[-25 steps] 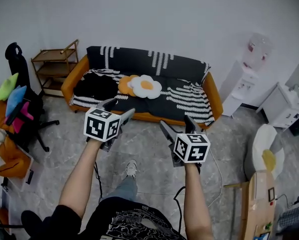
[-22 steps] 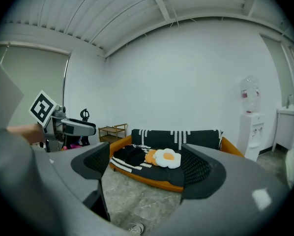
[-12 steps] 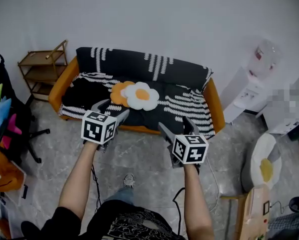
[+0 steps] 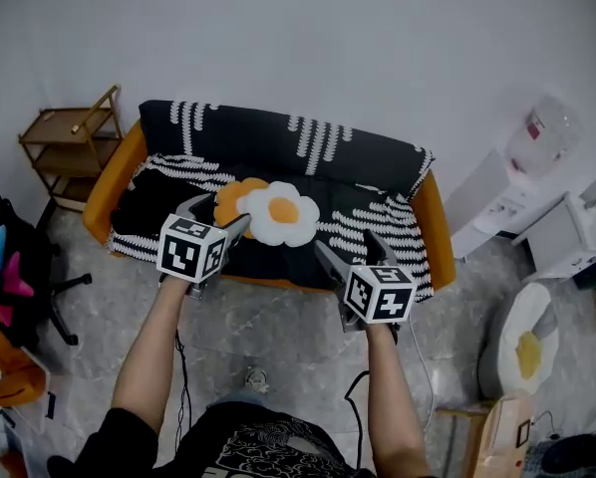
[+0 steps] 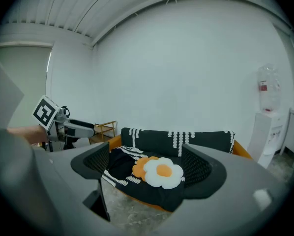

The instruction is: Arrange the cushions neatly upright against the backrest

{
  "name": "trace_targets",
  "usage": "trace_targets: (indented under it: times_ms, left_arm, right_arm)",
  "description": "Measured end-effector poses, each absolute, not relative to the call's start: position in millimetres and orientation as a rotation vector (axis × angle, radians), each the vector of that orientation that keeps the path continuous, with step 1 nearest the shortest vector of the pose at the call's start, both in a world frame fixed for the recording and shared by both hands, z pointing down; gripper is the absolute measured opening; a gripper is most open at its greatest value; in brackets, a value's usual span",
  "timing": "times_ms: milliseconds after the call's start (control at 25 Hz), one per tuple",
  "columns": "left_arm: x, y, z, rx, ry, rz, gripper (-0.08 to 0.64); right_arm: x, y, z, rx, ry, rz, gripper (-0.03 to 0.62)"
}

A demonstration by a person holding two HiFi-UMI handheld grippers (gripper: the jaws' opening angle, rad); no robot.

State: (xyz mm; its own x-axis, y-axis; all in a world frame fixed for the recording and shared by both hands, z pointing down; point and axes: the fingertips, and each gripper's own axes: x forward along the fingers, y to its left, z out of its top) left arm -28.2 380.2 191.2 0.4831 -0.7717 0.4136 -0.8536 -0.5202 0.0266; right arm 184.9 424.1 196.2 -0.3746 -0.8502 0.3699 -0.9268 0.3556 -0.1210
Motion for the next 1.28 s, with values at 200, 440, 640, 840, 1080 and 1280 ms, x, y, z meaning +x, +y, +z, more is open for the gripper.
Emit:
trace_targets:
  times_ms: [200,440,640,840,1080,1280]
  left_arm:
    - [-27,347,194,2.513,-1.372,0.538,0.347]
    - [-13,325,193,2.537,-1.348,0.546,0.346]
    - [-3,314,196,2.549,-1.332,0.566,0.346]
    - [4,295,202,2.570,-1.333,0.588,0.347]
    - [11,257,217,2.578,-1.358,0.607,0.346]
    - [26,211,236,2.540,-1.361,0.638,0.346]
  right_arm:
    - [183,392,197,1.608,-2.366,0.472,0.488]
    - [182,375,203,1.602,-2.362,0.484,0.488]
    - [188,363,207,1.614,-2.360,0.490,0.488]
    - [191,338,212,1.616,-2.381,0.486,0.485]
    - [198,293,232,1.613,-2.412,0.490,0.482]
    - [215,247,253,1.586,-2.412,0.536,0.479]
